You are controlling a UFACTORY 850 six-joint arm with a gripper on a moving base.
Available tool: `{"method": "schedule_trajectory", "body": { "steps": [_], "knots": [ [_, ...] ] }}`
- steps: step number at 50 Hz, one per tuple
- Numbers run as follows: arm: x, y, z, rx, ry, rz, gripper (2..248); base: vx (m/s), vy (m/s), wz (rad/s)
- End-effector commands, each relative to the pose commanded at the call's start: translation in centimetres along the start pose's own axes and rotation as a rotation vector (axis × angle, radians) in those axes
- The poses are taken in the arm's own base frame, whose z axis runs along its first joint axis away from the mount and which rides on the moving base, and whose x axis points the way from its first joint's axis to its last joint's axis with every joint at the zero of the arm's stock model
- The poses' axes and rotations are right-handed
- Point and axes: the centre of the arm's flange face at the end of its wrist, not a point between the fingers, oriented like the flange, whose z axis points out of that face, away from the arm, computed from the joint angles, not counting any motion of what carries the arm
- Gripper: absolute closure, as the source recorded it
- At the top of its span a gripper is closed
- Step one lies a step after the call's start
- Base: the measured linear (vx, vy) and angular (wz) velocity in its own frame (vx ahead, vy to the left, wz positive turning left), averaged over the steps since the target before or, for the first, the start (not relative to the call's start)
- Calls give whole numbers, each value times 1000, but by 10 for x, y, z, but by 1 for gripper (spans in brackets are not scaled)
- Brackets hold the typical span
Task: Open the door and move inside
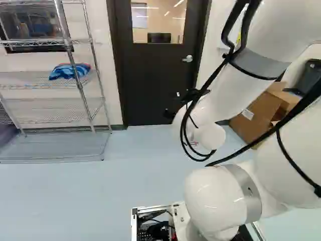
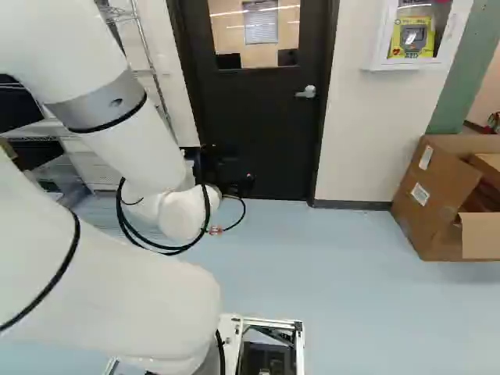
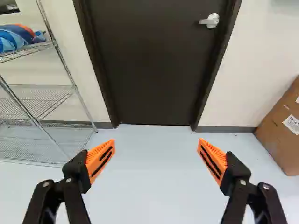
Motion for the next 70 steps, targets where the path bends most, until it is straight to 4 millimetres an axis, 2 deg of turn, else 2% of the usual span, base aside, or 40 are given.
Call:
{"method": "schedule_trajectory", "body": {
  "steps": [47,70],
  "knots": [
    [0,0,0,0,0,0,3,0,0,0],
    [0,0,0,0,0,0,3,68,0,0]
  ]
}}
